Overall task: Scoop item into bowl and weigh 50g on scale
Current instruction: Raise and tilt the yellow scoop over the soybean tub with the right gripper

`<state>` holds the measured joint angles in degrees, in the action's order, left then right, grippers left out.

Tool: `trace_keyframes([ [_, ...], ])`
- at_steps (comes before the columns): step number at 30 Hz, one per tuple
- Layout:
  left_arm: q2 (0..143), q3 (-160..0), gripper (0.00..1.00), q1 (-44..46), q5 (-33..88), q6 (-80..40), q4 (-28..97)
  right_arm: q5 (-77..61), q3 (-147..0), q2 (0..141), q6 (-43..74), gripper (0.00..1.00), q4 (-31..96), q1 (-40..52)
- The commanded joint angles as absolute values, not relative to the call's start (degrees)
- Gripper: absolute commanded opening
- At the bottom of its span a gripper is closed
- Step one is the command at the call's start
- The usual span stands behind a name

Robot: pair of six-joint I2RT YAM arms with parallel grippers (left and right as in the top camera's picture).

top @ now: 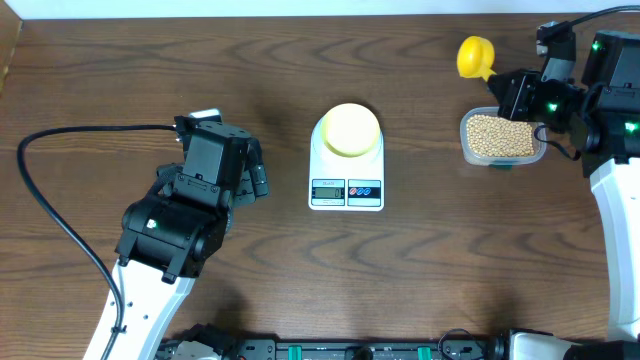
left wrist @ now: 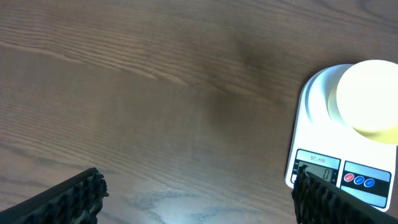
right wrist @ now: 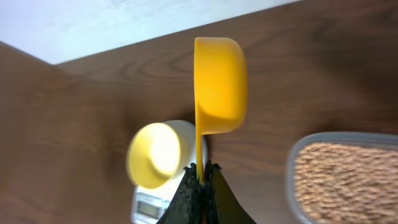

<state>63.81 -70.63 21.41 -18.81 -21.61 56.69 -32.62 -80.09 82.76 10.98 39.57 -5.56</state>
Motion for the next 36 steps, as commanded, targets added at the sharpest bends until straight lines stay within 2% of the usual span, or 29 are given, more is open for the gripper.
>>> trace_keyframes([
  [1, 64.03, -70.74, 0.98, 21.12, -20.16, -21.47, 56.95, -37.89, -80.77, 82.76, 18.48, 0.01, 39.46, -5.89],
  [10, 53.28, -70.74, 0.98, 21.12, -20.16, -21.47, 62.76, -31.94, -80.77, 82.76, 23.11, 0.01, 35.46, -5.13],
  [21, 49.52, -70.74, 0.98, 21.12, -20.16, -21.47, 62.76, -13.54, -80.77, 82.78, 16.16, 0.01, 49.15, -5.17],
  [36, 49.71, -70.74, 0.98, 21.12, -20.16, -21.47, 62.76, -10.66, -80.77, 82.76, 12.60, 0.01, 52.21, -5.21],
])
